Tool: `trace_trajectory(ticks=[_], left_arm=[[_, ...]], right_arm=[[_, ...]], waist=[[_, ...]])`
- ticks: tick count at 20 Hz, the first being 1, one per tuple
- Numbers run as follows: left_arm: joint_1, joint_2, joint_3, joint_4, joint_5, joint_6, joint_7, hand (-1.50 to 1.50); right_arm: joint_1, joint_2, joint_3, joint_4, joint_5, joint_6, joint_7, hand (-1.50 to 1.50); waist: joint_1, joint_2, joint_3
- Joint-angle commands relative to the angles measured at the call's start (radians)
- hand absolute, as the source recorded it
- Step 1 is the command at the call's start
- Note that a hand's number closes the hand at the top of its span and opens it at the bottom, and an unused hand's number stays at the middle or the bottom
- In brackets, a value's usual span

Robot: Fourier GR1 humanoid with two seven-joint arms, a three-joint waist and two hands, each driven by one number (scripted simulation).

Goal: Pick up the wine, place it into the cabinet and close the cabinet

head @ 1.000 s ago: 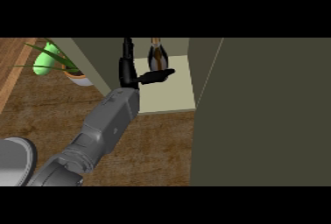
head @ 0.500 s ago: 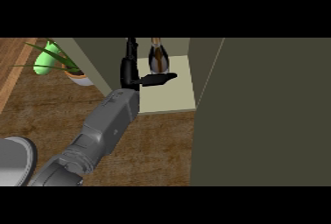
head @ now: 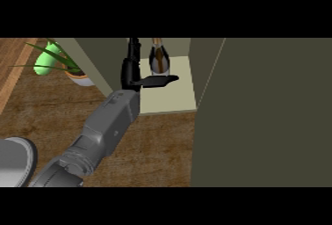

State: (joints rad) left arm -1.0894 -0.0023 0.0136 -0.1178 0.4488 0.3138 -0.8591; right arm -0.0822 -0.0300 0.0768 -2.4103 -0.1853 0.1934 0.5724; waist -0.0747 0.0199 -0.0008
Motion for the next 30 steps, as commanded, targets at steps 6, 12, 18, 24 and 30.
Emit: trace_trajectory(ticks=[6,12,18,24,30], left_arm=[[0.097,0.002,-0.017,-0.040,0.081,-0.083,-0.027,-1.50],[0.130,0.002,-0.137,-0.118,0.194,-0.013,0.022,-1.50],[0.240,0.002,-0.338,-0.343,0.299,0.074,0.085,-1.50],[0.479,0.002,-0.593,-0.671,0.373,0.245,0.074,-1.50],[0.571,0.002,-0.695,-0.911,0.303,0.412,0.113,-1.50]], right_arm=[[0.007,0.014,0.015,-0.074,-0.014,-0.035,0.053,-1.50],[-0.057,0.015,0.026,-0.048,-0.008,-0.055,0.086,-1.50],[-0.073,0.015,0.043,-0.077,0.046,-0.089,0.115,-1.50],[0.012,-0.013,-0.024,-0.123,-0.018,-0.065,0.095,-1.50],[-0.010,-0.016,-0.027,-0.109,0.001,-0.082,0.091,-1.50]], waist=[[0.028,-0.016,0.000],[0.007,-0.021,0.000],[0.037,-0.026,0.000],[0.057,-0.028,0.001],[0.073,-0.024,0.001]])
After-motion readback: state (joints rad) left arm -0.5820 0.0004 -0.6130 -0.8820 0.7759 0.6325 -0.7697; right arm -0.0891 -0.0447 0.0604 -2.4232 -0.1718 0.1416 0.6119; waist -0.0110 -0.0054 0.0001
